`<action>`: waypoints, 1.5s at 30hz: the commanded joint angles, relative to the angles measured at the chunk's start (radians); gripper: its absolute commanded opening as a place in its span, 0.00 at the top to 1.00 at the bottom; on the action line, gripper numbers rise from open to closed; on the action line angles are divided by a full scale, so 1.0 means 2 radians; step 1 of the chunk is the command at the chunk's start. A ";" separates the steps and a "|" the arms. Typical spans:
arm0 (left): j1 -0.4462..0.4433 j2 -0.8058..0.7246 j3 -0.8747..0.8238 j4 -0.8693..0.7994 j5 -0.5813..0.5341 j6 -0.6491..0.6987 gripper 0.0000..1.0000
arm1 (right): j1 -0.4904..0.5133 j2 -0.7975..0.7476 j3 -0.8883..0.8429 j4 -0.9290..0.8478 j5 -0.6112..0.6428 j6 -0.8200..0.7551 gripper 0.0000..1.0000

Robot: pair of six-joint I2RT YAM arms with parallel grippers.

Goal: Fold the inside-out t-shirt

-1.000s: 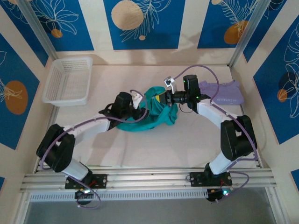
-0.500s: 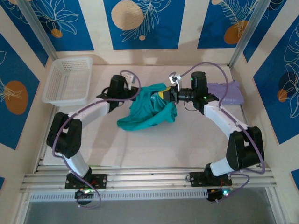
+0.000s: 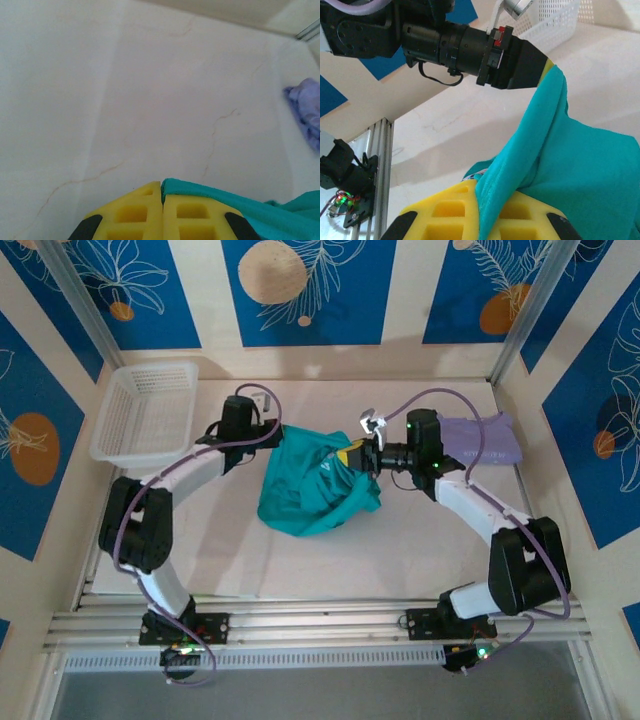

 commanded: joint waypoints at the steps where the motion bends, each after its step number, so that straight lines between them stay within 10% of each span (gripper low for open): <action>1: 0.032 0.037 0.000 -0.070 -0.041 0.031 0.77 | 0.013 0.016 0.029 -0.041 0.014 -0.039 1.00; 7: 0.019 -0.063 -0.097 -0.026 -0.046 0.056 0.39 | 0.016 0.043 0.039 -0.046 0.007 -0.041 1.00; 14: -0.041 -0.178 -0.200 0.084 0.086 0.141 0.38 | 0.016 0.047 0.052 -0.060 0.005 -0.047 1.00; 24: -0.104 -0.097 -0.155 0.138 0.175 0.237 0.41 | 0.017 0.040 0.058 -0.070 0.003 -0.052 1.00; 35: -0.105 -0.041 -0.111 0.187 0.192 0.209 0.91 | 0.017 0.038 0.057 -0.072 0.015 -0.049 1.00; 45: -0.102 -0.152 -0.130 0.146 0.134 0.168 1.00 | 0.037 0.019 0.116 -0.241 0.393 0.010 0.72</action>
